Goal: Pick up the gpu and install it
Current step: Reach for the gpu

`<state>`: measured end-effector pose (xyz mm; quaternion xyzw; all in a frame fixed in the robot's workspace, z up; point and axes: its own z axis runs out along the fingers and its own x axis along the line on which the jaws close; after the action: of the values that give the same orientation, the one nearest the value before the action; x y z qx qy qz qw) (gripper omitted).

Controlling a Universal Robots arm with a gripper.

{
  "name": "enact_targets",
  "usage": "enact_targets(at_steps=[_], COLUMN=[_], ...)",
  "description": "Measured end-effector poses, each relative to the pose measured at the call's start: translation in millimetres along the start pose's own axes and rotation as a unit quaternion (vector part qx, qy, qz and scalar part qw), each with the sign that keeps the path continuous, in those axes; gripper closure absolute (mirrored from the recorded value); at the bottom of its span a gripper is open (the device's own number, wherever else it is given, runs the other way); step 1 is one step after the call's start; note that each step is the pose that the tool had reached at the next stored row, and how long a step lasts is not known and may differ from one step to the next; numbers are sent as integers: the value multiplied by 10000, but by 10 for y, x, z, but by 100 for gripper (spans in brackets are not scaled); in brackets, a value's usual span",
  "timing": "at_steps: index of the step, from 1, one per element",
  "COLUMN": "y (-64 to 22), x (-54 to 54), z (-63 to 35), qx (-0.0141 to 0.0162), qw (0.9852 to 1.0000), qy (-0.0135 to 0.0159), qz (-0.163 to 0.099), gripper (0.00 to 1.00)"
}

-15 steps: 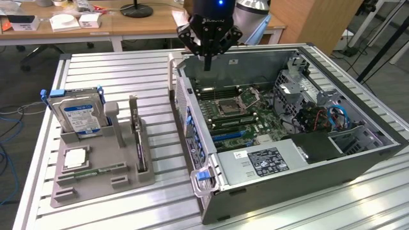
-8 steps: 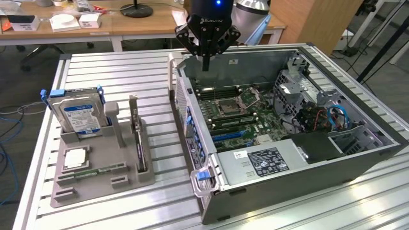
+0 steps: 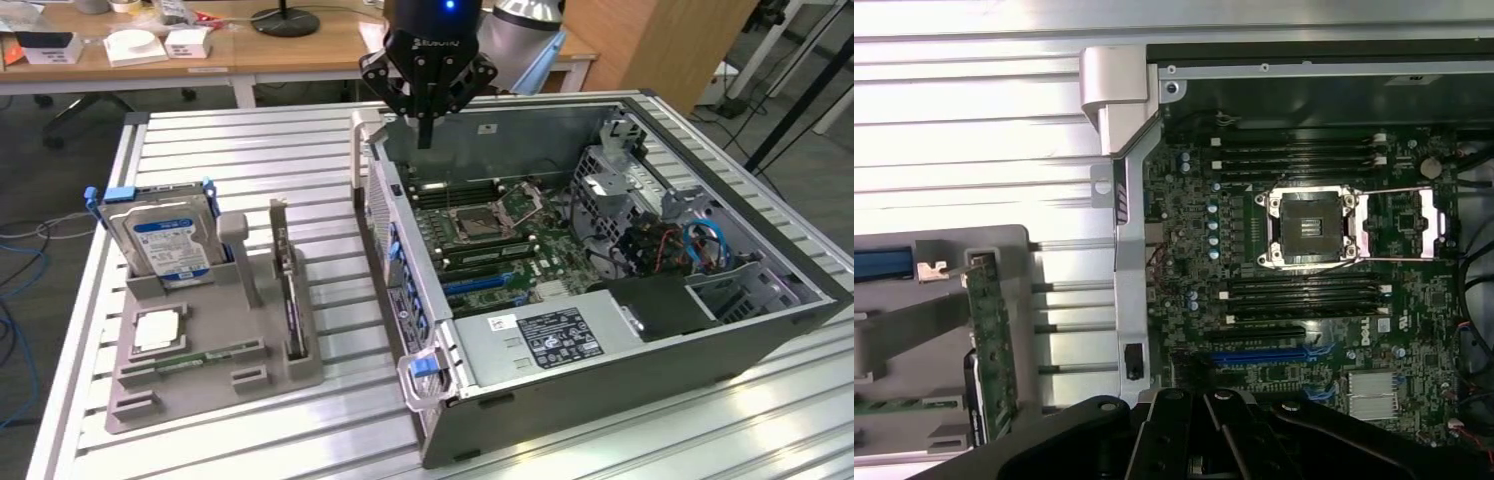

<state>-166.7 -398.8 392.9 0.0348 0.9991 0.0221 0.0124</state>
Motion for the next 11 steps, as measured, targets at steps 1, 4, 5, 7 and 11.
enact_targets(at_steps=[1, 4, 5, 7, 11], y=[0, -2, -2, -3, -4], x=[6, 24, 31, 42, 64], z=[0, -1, -1, -1, -2], qx=[0, 0, 0, 0, 0], qw=[10000, 10000, 10000, 10000, 10000], qy=[0, 0, 0, 0, 1], qz=[-1, -4, -4, -6, -8], gripper=[89, 89, 89, 89, 89])
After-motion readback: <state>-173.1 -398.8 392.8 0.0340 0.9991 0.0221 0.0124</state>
